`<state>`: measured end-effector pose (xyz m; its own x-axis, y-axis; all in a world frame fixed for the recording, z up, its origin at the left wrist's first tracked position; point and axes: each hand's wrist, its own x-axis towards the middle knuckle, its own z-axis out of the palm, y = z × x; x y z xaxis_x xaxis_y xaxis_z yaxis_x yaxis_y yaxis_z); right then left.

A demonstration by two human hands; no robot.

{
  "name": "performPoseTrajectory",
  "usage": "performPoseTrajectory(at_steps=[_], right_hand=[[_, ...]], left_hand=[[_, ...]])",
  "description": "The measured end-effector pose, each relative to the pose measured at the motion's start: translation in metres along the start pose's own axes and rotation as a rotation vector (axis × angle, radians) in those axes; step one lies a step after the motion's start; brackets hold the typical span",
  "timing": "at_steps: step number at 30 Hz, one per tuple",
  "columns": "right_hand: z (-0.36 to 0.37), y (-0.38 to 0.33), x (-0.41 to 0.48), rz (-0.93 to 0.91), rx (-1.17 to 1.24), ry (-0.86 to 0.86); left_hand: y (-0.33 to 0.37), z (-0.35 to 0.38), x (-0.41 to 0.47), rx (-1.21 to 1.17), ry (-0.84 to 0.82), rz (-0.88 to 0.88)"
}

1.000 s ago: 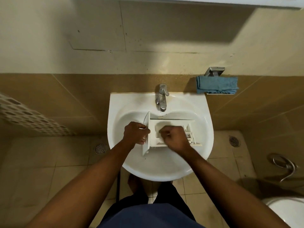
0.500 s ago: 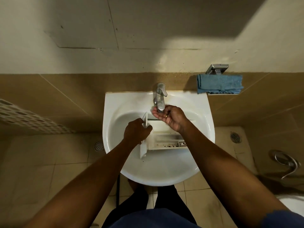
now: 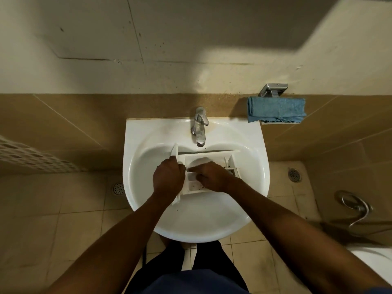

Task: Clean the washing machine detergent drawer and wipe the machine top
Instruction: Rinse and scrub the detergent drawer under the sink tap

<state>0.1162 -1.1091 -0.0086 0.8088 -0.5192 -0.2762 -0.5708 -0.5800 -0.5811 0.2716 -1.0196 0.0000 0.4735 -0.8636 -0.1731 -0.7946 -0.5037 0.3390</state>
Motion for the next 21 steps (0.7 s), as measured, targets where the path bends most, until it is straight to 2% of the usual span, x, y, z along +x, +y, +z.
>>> performPoseTrajectory(at_steps=[3,5,9,13,15,19,21], right_hand=[[-0.015,0.028,-0.019,0.106,-0.294,-0.067],[-0.020,0.033,-0.021,0.207,-0.386,-0.089],[-0.001,-0.003,-0.003,0.130,-0.199,0.054],[0.029,-0.028,-0.001,0.068,-0.214,0.164],[0.024,-0.012,-0.012,0.097,-0.237,0.222],[0.003,0.025,-0.029,0.285,-0.313,0.273],[0.003,0.021,-0.024,0.293,-0.351,0.294]], left_hand=[[0.003,0.000,0.000,0.024,-0.004,-0.020],[0.004,-0.002,0.000,0.023,-0.015,-0.030],[0.003,-0.002,0.000,0.039,-0.025,-0.013],[0.003,0.002,0.003,0.036,-0.022,-0.023],[0.004,0.002,0.002,0.061,-0.010,-0.013],[0.006,0.000,0.000,0.052,-0.007,-0.006],[0.007,0.000,0.000,0.049,-0.014,-0.011]])
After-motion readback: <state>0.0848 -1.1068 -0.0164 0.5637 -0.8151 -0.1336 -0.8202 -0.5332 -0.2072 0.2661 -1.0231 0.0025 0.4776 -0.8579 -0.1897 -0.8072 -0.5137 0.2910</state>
